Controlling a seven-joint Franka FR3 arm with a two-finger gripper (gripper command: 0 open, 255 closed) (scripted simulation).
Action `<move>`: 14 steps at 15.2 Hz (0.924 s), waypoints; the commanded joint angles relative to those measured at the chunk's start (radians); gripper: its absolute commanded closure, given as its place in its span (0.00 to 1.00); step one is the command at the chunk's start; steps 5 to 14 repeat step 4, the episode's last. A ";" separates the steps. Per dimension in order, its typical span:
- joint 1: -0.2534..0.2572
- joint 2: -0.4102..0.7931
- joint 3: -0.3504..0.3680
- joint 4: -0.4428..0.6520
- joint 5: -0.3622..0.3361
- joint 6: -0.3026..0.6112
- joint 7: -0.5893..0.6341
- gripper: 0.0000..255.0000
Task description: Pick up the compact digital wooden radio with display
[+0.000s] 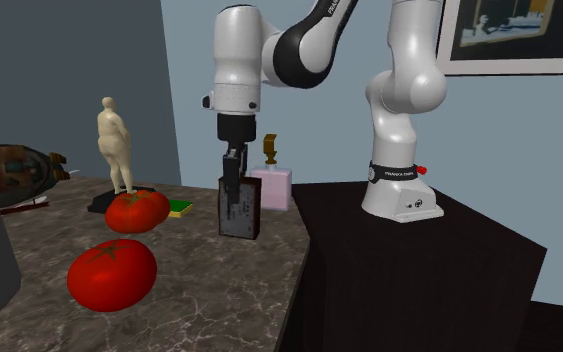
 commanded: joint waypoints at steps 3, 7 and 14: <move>0.003 -0.040 -0.002 0.008 0.018 -0.047 -0.014 1.00; 0.003 -0.040 -0.002 0.008 0.018 -0.047 -0.014 1.00; 0.003 -0.040 -0.002 0.008 0.018 -0.047 -0.014 1.00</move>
